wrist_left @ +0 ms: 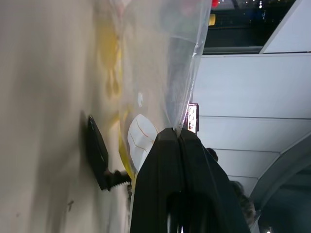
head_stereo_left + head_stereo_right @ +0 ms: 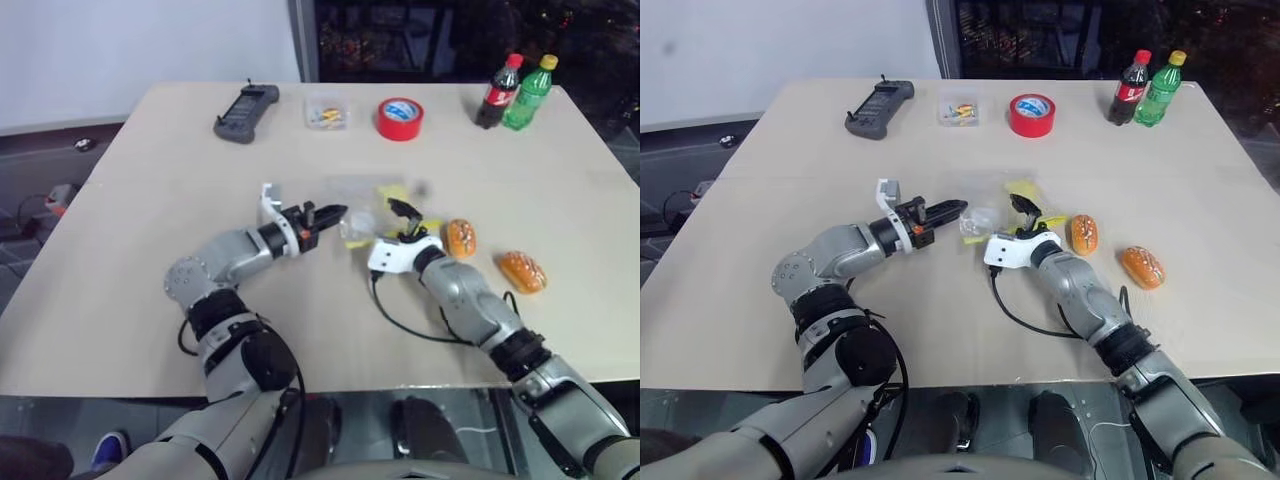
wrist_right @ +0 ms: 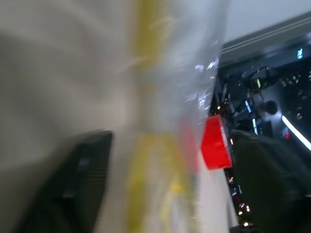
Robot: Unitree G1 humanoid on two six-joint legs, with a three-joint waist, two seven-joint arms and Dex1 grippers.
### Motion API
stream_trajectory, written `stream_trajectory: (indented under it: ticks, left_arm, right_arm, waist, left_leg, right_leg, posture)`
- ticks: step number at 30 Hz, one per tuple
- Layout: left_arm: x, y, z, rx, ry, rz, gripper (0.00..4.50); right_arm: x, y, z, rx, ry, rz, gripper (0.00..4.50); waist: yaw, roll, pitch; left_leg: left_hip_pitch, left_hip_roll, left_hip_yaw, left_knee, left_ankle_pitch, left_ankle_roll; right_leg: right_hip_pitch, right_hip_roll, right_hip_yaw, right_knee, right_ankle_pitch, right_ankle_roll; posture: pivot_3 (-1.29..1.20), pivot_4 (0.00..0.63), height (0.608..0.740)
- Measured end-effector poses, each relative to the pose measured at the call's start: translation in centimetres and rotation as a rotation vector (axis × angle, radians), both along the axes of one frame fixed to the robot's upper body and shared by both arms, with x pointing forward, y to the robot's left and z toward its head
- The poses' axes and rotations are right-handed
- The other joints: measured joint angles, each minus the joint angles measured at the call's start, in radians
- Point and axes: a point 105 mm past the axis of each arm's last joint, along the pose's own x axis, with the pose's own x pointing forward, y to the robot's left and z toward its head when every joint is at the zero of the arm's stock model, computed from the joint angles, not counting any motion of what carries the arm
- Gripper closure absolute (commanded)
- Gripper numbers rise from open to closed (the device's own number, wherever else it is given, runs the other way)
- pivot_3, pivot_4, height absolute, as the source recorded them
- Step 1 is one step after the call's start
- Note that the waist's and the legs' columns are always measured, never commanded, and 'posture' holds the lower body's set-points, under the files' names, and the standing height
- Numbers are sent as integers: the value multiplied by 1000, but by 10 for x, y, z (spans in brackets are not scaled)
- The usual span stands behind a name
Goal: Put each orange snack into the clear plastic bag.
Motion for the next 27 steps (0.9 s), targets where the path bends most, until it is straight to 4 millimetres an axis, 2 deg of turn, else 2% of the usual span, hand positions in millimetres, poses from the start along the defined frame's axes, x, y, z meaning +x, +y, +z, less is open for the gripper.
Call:
stream_trajectory:
  ticks: [1, 2, 4, 5, 9, 11, 12, 16, 17, 18, 19, 20, 21, 24, 27]
  left_arm:
    - [0, 2, 3, 1, -11, 14, 4500]
    - [-1, 3, 5, 1, -15, 26, 4500]
    - [0, 6, 6, 0, -8, 44, 4500]
    - [-1, 7, 5, -1, -4, 50, 4500]
    - [-3, 10, 7, 51, -21, 58, 4500]
    - [-7, 18, 12, 148, -85, 62, 3966]
    - [-14, 28, 14, 296, -158, 63, 3640]
    - [-32, 60, 28, 859, -473, 69, 1808]
    - [-36, 68, 27, 1084, -629, 64, 1808]
    - [-37, 69, 27, 1197, -764, 52, 1808]
    - [-42, 62, 29, 1279, -933, 24, 1808]
    - [-46, 54, 29, 1302, -1022, -9, 1808]
    - [-53, 42, 27, 1387, -1171, -64, 1808]
    - [-62, 26, 28, 1484, -1341, -121, 1808]
    - [-65, 13, 27, 1536, -1438, -142, 1808]
  right_arm:
    - [1, -2, -2, 14, 12, -5, 2809]
    - [3, -5, -3, 27, 24, -17, 3171]
    - [8, -11, 1, 56, 28, -31, 4306]
    - [9, -12, 4, 64, 23, -35, 4411]
    - [16, -20, 14, 89, 27, -40, 4411]
    - [18, -19, 18, 95, 38, -23, 4500]
    - [20, -16, 23, 102, 49, -7, 4500]
    - [31, -21, 47, 155, 91, -2, 4500]
    - [34, -18, 53, 165, 119, 9, 4500]
    - [36, -19, 57, 169, 144, 9, 4500]
    - [38, -16, 60, 170, 174, 17, 4500]
    - [38, -13, 63, 174, 190, 27, 4500]
    - [38, -2, 67, 187, 225, 49, 4500]
    - [39, 8, 73, 199, 270, 69, 4500]
    - [39, 13, 73, 208, 323, 69, 4500]
  waist:
    - [-1, 0, 0]
    - [-2, 0, 0]
    - [-3, 0, 0]
    - [-3, 0, 0]
    - [-5, 0, 0]
    - [-11, 1, 1]
    - [-20, 1, 2]
    - [-36, 2, 2]
    - [-39, 3, 3]
    - [-33, 7, 3]
    - [-28, 8, 4]
    - [-23, 8, 4]
    - [-19, 8, 4]
    - [-11, 8, 5]
    - [-7, 9, 5]
  left_leg:
    - [0, 0, 0, 0, 0, 0]
    - [0, 0, 0, 0, 0, 0]
    - [0, 0, 0, 0, 0, 0]
    - [0, 0, 0, 0, 0, 0]
    - [0, 0, 1, 0, 0, 0]
    - [0, 0, 2, 0, 0, 0]
    - [0, 1, 3, -1, 0, 0]
    - [2, 1, 6, -5, 0, 0]
    - [4, 1, 9, -9, 0, 0]
    - [6, 1, 11, -12, 0, 0]
    - [6, 1, 12, -13, 0, 0]
    - [6, 2, 10, -14, 0, 0]
    - [3, 2, 9, -14, 0, 0]
    - [1, 2, 8, -14, 0, 0]
    - [0, 2, 8, -15, 0, 1]
  right_leg:
    - [0, 0, 1, 0, 0, 0]
    - [0, 0, 2, 0, 0, 0]
    - [0, 0, 3, 1, 0, 0]
    - [0, 0, 3, 1, 0, 0]
    - [-1, 1, 4, 1, 0, 0]
    - [-2, 2, 6, 2, 0, 0]
    - [-3, 3, 7, 2, 0, -1]
    - [-4, 4, 12, 1, 0, -2]
    - [-5, 4, 14, 0, 2, -4]
    - [-4, 4, 16, -2, 2, -5]
    - [-5, 3, 16, -3, 2, -5]
    - [-5, 3, 16, -4, 2, -5]
    - [-6, 4, 15, -5, 3, -5]
    - [-9, 4, 15, -5, 3, -5]
    - [-9, 4, 15, -6, 3, -5]
  posture:
    - [0, 150, 740]
    - [0, 150, 740]
    - [0, 150, 740]
    - [0, 150, 740]
    - [0, 150, 740]
    - [0, 150, 740]
    - [0, 150, 740]
    - [0, 150, 740]
    - [0, 150, 740]
    - [0, 150, 740]
    - [0, 150, 740]
    - [0, 150, 740]
    - [0, 150, 740]
    - [0, 150, 740]
    - [0, 150, 740]
